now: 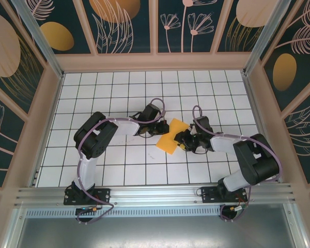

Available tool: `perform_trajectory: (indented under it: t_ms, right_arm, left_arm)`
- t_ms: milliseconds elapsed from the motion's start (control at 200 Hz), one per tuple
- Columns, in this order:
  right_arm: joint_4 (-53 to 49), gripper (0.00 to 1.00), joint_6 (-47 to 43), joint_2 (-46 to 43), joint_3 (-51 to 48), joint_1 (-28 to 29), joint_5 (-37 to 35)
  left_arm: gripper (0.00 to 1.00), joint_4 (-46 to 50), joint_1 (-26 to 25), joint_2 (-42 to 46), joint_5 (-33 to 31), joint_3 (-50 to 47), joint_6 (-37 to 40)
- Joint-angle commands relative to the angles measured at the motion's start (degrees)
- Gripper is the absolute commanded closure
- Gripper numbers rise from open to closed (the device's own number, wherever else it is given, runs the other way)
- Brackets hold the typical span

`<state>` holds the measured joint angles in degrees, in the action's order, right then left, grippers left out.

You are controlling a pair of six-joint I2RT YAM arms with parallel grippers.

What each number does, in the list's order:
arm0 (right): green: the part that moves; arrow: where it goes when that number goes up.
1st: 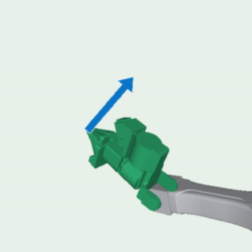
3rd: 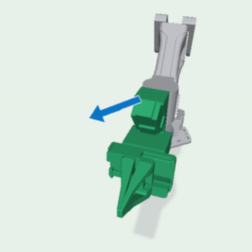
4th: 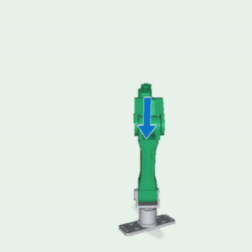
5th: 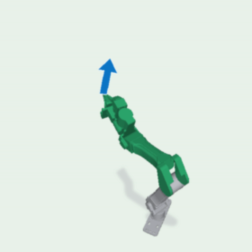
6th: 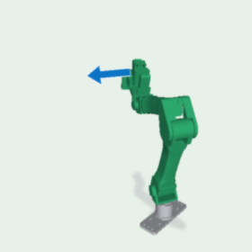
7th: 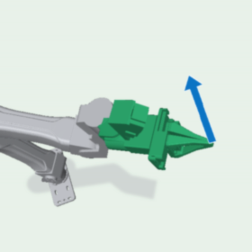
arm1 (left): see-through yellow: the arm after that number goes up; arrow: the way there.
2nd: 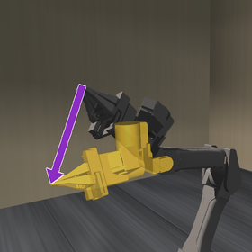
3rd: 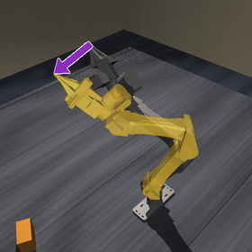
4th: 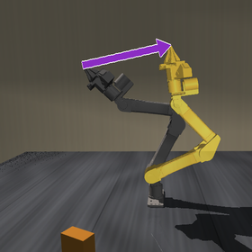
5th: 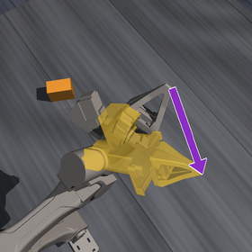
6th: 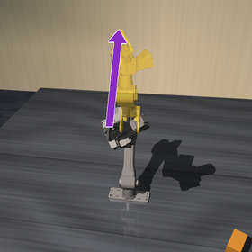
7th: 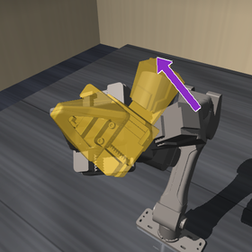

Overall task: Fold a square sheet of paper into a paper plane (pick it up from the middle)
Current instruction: Fold the square sheet of paper in half at the center of the table.

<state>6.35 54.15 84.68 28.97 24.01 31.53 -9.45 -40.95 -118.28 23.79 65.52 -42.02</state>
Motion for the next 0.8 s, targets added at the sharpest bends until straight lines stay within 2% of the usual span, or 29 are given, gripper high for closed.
perform_trajectory:
  t_ms: [0, 240, 520, 796]
  right_arm:
    - [-2.2, 0.61, -0.3, -3.6, 1.8, 1.0, 0.3]
    - [0.9, 0.61, 2.3, -2.4, 0.8, 4.2, 0.8]
    - [1.2, 0.61, 1.7, 2.1, -0.9, 4.6, -0.5]
    - [-2.0, 0.61, 1.0, -3.8, 1.0, 5.8, -0.7]
  left_arm:
    - [0.99, 8.3, -0.4, -1.7, -1.7, -2.9, 0.8]
    - [0.99, 8.5, -0.4, -2.0, -1.6, -2.6, 0.9]
    - [0.99, 8.4, -0.4, -2.2, -1.5, -2.3, 0.8]
    - [0.99, 8.5, -0.4, -1.9, -1.6, -2.4, 0.8]
